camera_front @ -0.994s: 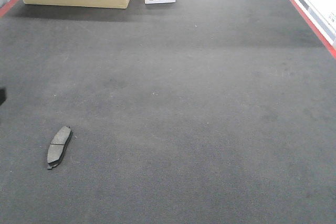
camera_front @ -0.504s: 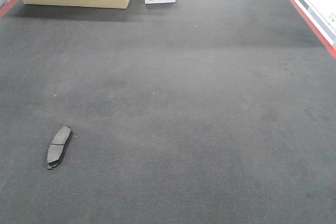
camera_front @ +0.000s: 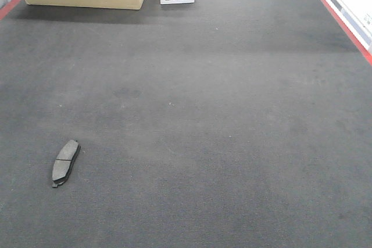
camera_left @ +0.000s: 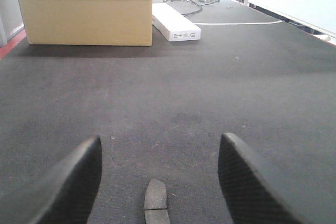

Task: Move and align brake pads A on conveyor
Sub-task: 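Open the left gripper, release the brake pad and raise it, then lower the right gripper and set its brake pad on the belt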

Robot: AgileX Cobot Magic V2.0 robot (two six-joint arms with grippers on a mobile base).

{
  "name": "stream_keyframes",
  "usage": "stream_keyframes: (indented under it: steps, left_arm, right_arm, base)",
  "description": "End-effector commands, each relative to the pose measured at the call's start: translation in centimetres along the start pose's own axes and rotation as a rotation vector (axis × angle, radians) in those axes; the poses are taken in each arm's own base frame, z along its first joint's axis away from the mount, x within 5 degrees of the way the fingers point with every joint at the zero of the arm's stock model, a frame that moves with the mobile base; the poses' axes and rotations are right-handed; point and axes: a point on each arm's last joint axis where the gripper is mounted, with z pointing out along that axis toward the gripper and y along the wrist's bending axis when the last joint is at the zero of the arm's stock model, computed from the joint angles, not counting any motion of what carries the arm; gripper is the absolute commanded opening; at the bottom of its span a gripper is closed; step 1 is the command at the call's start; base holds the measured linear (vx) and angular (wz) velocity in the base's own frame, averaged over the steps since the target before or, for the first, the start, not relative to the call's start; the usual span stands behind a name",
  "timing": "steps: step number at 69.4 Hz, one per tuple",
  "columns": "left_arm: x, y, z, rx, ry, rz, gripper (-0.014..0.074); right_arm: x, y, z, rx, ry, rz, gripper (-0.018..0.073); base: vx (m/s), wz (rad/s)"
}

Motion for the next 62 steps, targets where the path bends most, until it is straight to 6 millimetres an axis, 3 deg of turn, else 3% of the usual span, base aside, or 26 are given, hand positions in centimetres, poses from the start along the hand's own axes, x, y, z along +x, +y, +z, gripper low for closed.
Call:
stream_keyframes:
  steps: [1,37,48,62]
  left_arm:
    - [-1.6,-0.1,-0.1,0.008,-0.104,0.000,0.0465]
    - [-1.6,-0.1,-0.1,0.008,-0.104,0.000,0.0465]
    - [-1.6,-0.1,-0.1,0.008,-0.104,0.000,0.0465]
    - [-1.6,-0.1,-0.1,0.008,-0.104,0.000,0.0465]
  right_arm:
    - [-1.8,0.0,-0.2,-0.003,-0.118,-0.009,-0.0002]
    - [-1.7,0.0,0.3,-0.002,-0.109,-0.011,-0.0001]
    - [-2.1,0.1,3.2,0.001,0.016,-0.017,0.0006]
    - [-2.7,0.1,8.6,0.017,0.288,0.032,0.0011]
  base:
    - [0.00,0.00]
    - [0.00,0.00]
    - [0.00,0.00]
    - [0.00,0.00]
